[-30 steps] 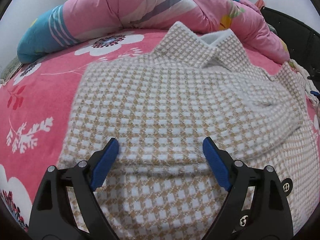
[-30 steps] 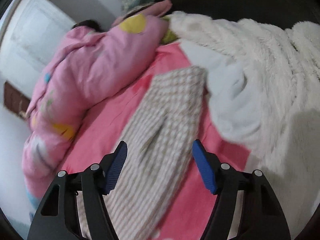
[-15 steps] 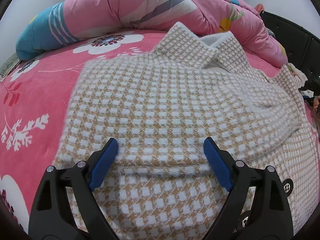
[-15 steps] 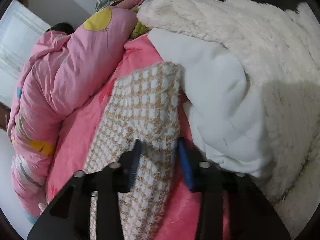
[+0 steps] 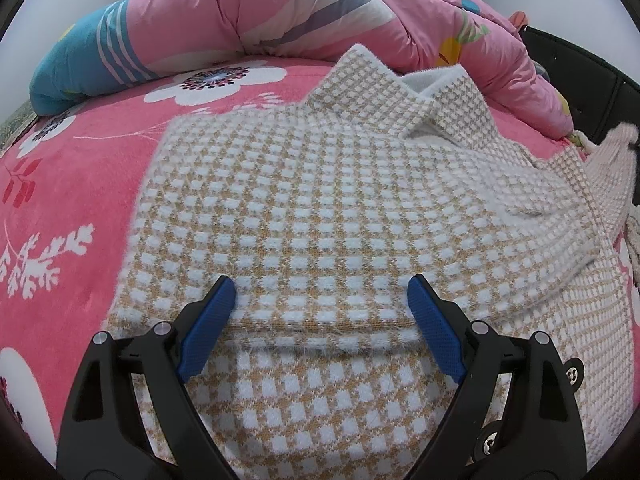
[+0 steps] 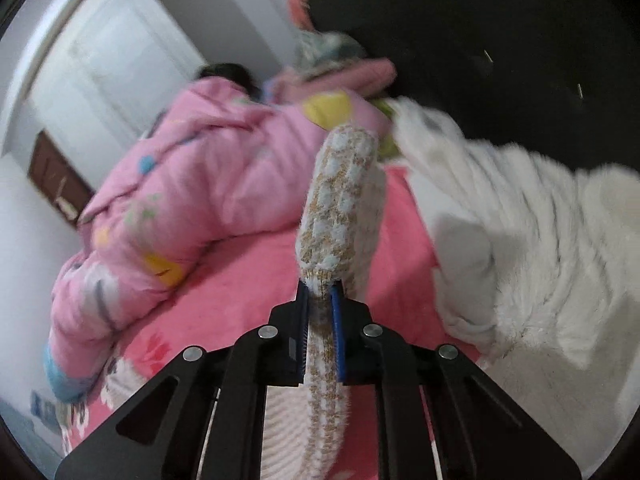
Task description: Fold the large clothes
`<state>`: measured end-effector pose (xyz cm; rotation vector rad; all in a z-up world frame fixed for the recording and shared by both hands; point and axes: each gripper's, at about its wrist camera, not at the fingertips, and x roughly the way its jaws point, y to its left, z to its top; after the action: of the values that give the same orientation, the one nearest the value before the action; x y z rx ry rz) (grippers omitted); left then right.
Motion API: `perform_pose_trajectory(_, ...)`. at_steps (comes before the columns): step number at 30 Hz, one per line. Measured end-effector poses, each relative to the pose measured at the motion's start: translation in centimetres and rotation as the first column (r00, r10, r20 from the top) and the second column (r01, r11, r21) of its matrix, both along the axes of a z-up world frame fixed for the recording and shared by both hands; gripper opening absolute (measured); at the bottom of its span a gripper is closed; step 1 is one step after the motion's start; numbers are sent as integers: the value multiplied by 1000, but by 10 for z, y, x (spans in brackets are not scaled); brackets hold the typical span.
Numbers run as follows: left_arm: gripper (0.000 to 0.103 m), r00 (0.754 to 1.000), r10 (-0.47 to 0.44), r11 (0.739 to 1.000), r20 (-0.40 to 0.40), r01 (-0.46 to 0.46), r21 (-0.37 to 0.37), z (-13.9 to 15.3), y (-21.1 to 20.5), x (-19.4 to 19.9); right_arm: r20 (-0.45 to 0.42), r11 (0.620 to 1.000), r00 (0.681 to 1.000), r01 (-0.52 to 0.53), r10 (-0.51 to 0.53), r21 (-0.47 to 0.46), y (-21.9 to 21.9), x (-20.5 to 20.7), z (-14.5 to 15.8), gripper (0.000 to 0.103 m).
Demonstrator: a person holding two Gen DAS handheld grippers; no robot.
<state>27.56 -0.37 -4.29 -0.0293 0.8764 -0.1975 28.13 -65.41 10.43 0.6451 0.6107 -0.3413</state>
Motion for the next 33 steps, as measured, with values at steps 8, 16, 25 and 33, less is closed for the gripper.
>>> perform_pose_trajectory(8,84,1000,-1,999,-8,1,-41,7,3,1,108,987,985,-123,134,-105,82,-12,81,10)
perform_pose_trajectory(16,84,1000,16,995,24,-13,-97,32,26,-17,116,943,949,-266,292,-199,187,1,123,10)
perform_pose_trajectory(25,71,999,19,984,43,-11,-178,31,78,-53,35,814,834,-527,551,-245,362,25,91,10)
perform_pose_trajectory(33,61,1000,-24,965,20,28,-262,23,108,-71,-297,536,533,-841,793,-76,532,26,-54,13)
